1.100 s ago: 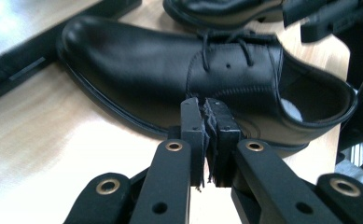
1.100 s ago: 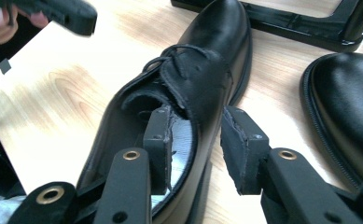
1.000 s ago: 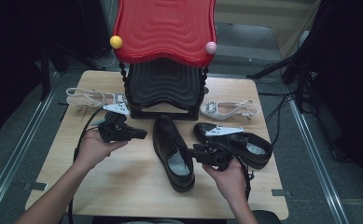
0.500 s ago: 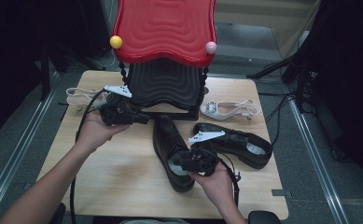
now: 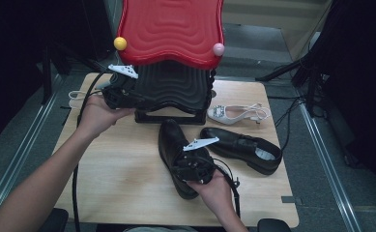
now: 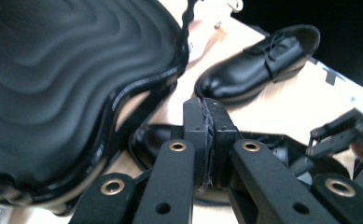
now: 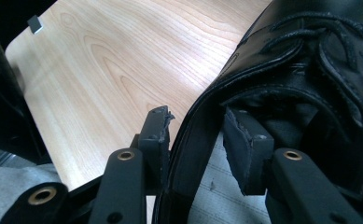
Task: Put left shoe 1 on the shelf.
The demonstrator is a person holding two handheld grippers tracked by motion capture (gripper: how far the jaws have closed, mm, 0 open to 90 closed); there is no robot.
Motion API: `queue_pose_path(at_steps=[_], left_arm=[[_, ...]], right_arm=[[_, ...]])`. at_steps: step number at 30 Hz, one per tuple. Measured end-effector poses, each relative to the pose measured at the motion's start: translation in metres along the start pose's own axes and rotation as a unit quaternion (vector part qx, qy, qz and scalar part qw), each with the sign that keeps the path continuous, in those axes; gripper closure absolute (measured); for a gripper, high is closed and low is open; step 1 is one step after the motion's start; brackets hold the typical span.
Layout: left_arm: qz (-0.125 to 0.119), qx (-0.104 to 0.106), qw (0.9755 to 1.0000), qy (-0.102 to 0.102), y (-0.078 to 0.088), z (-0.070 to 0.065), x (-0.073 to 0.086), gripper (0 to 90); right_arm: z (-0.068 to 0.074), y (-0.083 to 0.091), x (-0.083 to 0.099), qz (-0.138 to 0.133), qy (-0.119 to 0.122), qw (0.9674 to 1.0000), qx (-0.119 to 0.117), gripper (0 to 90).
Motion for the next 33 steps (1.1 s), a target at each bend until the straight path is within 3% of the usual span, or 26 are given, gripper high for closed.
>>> queue_pose_path(at_steps=[1, 6, 9, 11, 19, 23, 29, 33], left_arm=[[-0.010, 0.009, 0.9999, 0.003, 0.005, 0.000, -0.008, 89.2], [-0.017, 0.001, 0.9998, -0.005, 0.017, 0.003, -0.027, 89.1], [-0.021, -0.006, 0.9997, -0.014, 0.023, 0.003, -0.041, 88.2], [-0.017, -0.019, 0.9992, -0.030, 0.031, 0.004, -0.055, 87.7], [-0.029, -0.035, 0.9987, -0.025, 0.046, 0.014, -0.088, 88.4], [-0.034, -0.038, 0.9984, -0.024, 0.049, 0.017, -0.102, 89.1], [-0.037, -0.042, 0.9984, -0.010, 0.046, 0.022, -0.115, 89.1], [-0.038, -0.043, 0.9983, -0.006, 0.044, 0.025, -0.121, 88.8]], right_arm=[[0.000, 0.000, -0.001, -0.002, -0.003, 1.0000, 0.000, 62.4], [0.000, -0.004, -0.004, 0.004, -0.004, 1.0000, 0.000, 61.5], [0.001, -0.009, -0.007, 0.013, -0.002, 0.9999, 0.005, 60.7], [0.001, -0.016, -0.007, 0.023, 0.001, 0.9997, -0.001, 60.7], [0.001, -0.025, -0.008, 0.039, 0.008, 0.9991, 0.016, 63.4], [-0.001, -0.025, -0.011, 0.046, -0.015, 0.9988, 0.008, 64.8], [0.003, -0.029, -0.014, 0.069, -0.012, 0.9974, 0.015, 68.0], [0.002, -0.031, -0.011, 0.058, -0.007, 0.9982, 0.011, 68.3]])
Point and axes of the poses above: each handheld gripper's, and its own axes: y roughly backward along the jaws, x roughly out of its underside, z roughly to its left, the point moved 7 cm from there along -y, roughly forward along the jaws, and after that the axes turned 6 degrees about x, right-handed, at the moved point
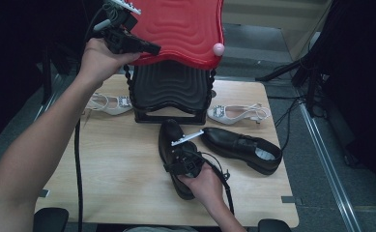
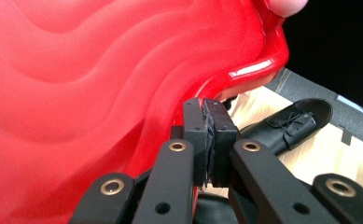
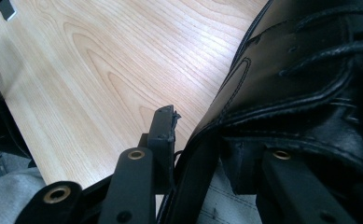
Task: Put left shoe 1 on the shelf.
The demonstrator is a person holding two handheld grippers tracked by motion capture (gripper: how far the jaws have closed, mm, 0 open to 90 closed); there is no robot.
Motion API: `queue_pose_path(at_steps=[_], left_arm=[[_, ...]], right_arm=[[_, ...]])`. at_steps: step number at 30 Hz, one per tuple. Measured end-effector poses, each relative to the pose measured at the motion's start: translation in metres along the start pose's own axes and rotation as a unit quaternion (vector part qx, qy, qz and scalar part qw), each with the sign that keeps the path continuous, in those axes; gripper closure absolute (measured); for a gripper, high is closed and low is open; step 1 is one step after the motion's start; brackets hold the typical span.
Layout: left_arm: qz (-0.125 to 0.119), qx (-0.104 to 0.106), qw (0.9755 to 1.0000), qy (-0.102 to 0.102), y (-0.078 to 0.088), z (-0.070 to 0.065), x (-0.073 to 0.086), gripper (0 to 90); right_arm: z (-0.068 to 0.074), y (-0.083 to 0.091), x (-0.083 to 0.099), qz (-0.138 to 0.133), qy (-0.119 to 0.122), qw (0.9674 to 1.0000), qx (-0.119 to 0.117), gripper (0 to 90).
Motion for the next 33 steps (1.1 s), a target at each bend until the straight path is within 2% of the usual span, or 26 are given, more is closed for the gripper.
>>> queue_pose_path(at_steps=[3, 6, 11, 15, 24, 26, 29, 33], left_arm=[[0.001, -0.007, 1.0000, 0.003, 0.000, 0.003, -0.002, 88.6], [-0.001, -0.008, 0.9999, 0.011, 0.000, 0.006, -0.002, 88.0], [-0.001, -0.014, 0.9998, 0.012, 0.000, 0.008, -0.002, 88.1], [0.009, -0.027, 0.9995, 0.016, -0.001, 0.013, 0.001, 88.7], [0.012, -0.031, 0.9994, 0.013, -0.002, 0.014, 0.001, 89.3], [0.013, -0.033, 0.9993, 0.014, -0.002, 0.013, 0.001, 89.2], [0.014, -0.034, 0.9992, 0.015, -0.002, 0.014, 0.001, 89.3], [0.015, -0.034, 0.9992, 0.015, -0.002, 0.014, 0.002, 89.5]], right_arm=[[0.000, -0.001, 0.002, -0.009, 0.002, 1.0000, -0.002, 70.7], [-0.003, 0.000, 0.002, -0.005, -0.011, 0.9998, -0.014, 76.8], [-0.007, 0.003, 0.002, 0.000, -0.018, 0.9997, -0.013, 85.6], [-0.008, 0.005, 0.001, 0.001, -0.020, 0.9997, -0.013, 87.0], [-0.022, 0.026, -0.003, -0.018, -0.030, 0.9993, -0.011, 87.8], [-0.028, 0.033, -0.005, -0.027, -0.040, 0.9985, -0.025, 87.8], [-0.031, 0.038, -0.008, -0.036, -0.041, 0.9976, -0.044, 87.8], [-0.028, 0.045, -0.014, -0.040, -0.036, 0.9974, -0.048, 87.8]])
Point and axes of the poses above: each handheld gripper's, and its own axes: y roughly backward along the jaws, x roughly out of its underside, z roughly to its left, the point moved 7 cm from there along -y, roughly forward along the jaws, and after that the axes turned 6 degrees about x, right-handed, at the moved point
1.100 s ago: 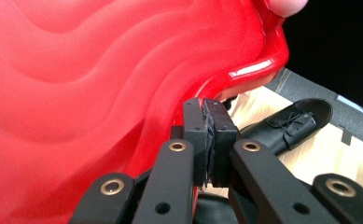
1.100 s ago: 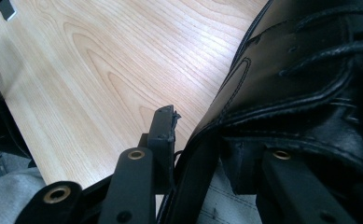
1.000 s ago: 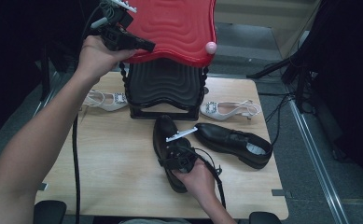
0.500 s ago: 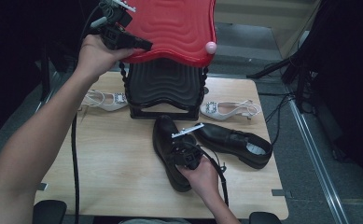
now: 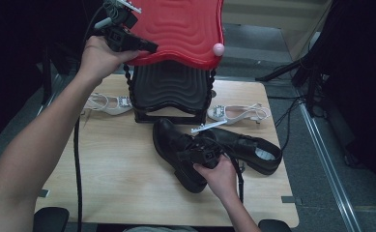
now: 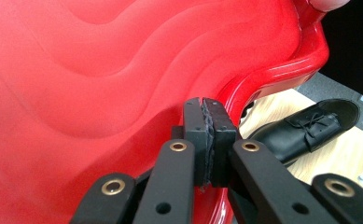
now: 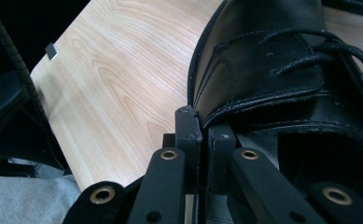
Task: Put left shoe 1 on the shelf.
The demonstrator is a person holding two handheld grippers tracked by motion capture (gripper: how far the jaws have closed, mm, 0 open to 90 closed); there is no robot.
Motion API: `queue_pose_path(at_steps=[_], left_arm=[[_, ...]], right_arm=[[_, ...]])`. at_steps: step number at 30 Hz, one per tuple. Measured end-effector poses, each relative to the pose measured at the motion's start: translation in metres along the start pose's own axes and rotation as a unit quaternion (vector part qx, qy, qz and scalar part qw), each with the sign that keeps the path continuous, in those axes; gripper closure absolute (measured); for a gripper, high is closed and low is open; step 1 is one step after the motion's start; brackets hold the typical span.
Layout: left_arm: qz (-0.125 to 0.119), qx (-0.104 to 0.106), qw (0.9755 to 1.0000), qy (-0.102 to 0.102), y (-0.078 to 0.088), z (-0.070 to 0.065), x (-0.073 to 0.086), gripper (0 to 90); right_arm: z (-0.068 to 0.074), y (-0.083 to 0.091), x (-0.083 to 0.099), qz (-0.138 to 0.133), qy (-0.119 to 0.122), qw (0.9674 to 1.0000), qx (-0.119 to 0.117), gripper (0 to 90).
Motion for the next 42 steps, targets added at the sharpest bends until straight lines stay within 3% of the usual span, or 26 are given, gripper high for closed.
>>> queue_pose_path(at_steps=[19, 23, 34, 37, 42], left_arm=[[0.006, -0.004, 1.0000, -0.003, 0.000, 0.000, 0.001, 90.0], [0.006, -0.007, 1.0000, -0.002, -0.001, 0.000, 0.001, 90.0], [0.006, -0.007, 0.9999, -0.003, 0.000, -0.001, 0.002, 90.0], [0.005, -0.009, 0.9999, -0.004, 0.000, -0.001, 0.002, 90.0], [0.007, -0.011, 0.9999, -0.004, 0.000, -0.001, 0.002, 90.0]], right_arm=[[0.024, 0.053, -0.045, -0.048, 0.026, 0.9984, -0.015, 87.7], [0.022, 0.061, -0.068, -0.067, 0.031, 0.9973, -0.005, 87.7], [0.007, 0.050, -0.120, -0.095, 0.037, 0.9939, 0.043, 87.7], [0.001, 0.040, -0.135, -0.106, 0.052, 0.9896, 0.082, 87.7], [-0.008, 0.028, -0.147, -0.122, 0.039, 0.9870, 0.097, 87.6]])
Point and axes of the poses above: each handheld gripper's, and its own axes: y roughly backward along the jaws, x roughly out of its underside, z roughly to its left, the point moved 7 cm from there along -y, roughly forward along the jaws, and after that the axes turned 6 degrees about x, right-handed, at the moved point
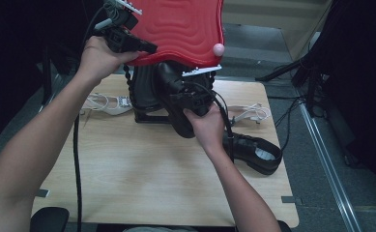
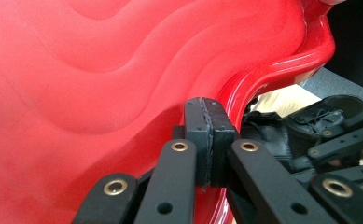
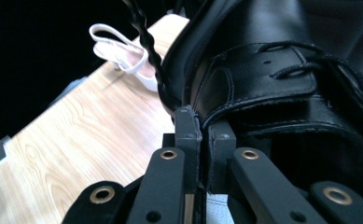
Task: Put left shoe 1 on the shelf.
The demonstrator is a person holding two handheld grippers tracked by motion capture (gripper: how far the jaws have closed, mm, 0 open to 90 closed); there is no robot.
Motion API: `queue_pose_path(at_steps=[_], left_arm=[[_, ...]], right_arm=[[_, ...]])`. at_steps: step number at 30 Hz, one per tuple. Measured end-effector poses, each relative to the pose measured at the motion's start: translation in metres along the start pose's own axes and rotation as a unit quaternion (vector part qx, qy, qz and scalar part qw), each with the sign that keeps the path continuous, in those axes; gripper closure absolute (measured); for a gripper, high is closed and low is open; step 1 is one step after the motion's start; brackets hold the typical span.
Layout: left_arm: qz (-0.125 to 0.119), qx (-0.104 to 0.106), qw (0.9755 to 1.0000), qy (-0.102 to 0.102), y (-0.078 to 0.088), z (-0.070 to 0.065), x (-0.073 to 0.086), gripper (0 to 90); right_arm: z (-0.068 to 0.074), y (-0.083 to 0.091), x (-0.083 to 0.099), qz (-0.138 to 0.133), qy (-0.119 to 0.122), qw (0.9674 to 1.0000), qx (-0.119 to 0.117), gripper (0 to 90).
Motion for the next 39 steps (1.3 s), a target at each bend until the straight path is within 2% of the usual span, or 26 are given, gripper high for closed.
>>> queue_pose_path(at_steps=[1, 3, 9, 14, 17, 21, 24, 30, 32, 33, 34, 39], left_arm=[[0.001, 0.001, 1.0000, 0.000, 0.000, 0.000, 0.000, 90.0], [0.002, -0.001, 1.0000, -0.006, 0.000, 0.000, 0.000, 90.0], [0.000, -0.003, 1.0000, -0.007, 0.000, 0.000, 0.001, 90.0], [0.000, -0.002, 1.0000, -0.004, 0.001, 0.000, 0.001, 90.0], [0.000, -0.003, 1.0000, -0.005, 0.001, 0.000, 0.001, 90.0], [-0.002, -0.005, 1.0000, -0.002, 0.001, -0.001, 0.001, 90.0], [-0.003, -0.005, 1.0000, -0.006, 0.001, 0.000, 0.002, 90.0], [-0.005, -0.006, 0.9999, -0.008, 0.001, 0.000, 0.002, 90.0], [-0.006, -0.007, 0.9999, -0.008, 0.001, 0.000, 0.002, 90.0], [-0.006, -0.007, 0.9999, -0.008, 0.001, 0.000, 0.002, 90.0], [-0.007, -0.006, 0.9999, -0.005, 0.000, 0.000, 0.002, 90.0], [-0.007, -0.006, 0.9999, -0.008, 0.001, 0.001, 0.002, 90.0]], right_arm=[[0.000, -0.003, -0.001, -0.008, 0.001, 1.0000, -0.002, 87.6], [0.000, -0.009, -0.002, -0.019, 0.008, 0.9997, 0.010, 87.6], [0.002, -0.027, -0.005, -0.026, 0.009, 0.9995, 0.016, 87.6], [0.007, -0.048, -0.010, -0.036, 0.019, 0.9988, 0.026, 87.4], [0.012, -0.056, -0.015, -0.042, 0.016, 0.9985, 0.030, 87.2], [0.014, -0.067, -0.021, -0.040, 0.023, 0.9981, 0.041, 85.7], [0.014, -0.074, -0.016, -0.026, 0.014, 0.9991, 0.030, 82.7], [0.018, -0.079, -0.013, -0.026, 0.008, 0.9994, 0.021, 76.1], [0.020, -0.079, -0.012, -0.024, 0.014, 0.9995, 0.015, 70.0], [0.020, -0.079, -0.012, -0.024, 0.014, 0.9995, 0.015, 70.0], [0.022, -0.078, -0.012, -0.023, 0.015, 0.9996, 0.009, 64.9], [0.026, -0.066, -0.012, -0.032, 0.016, 0.9993, 0.005, 63.8]])
Point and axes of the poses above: each handheld gripper's, and its own axes: y roughly backward along the jaws, x roughly out of its underside, z roughly to its left, the point moved 7 cm from there along -y, roughly forward along the jaws, and after that the axes turned 6 degrees about x, right-handed, at the moved point
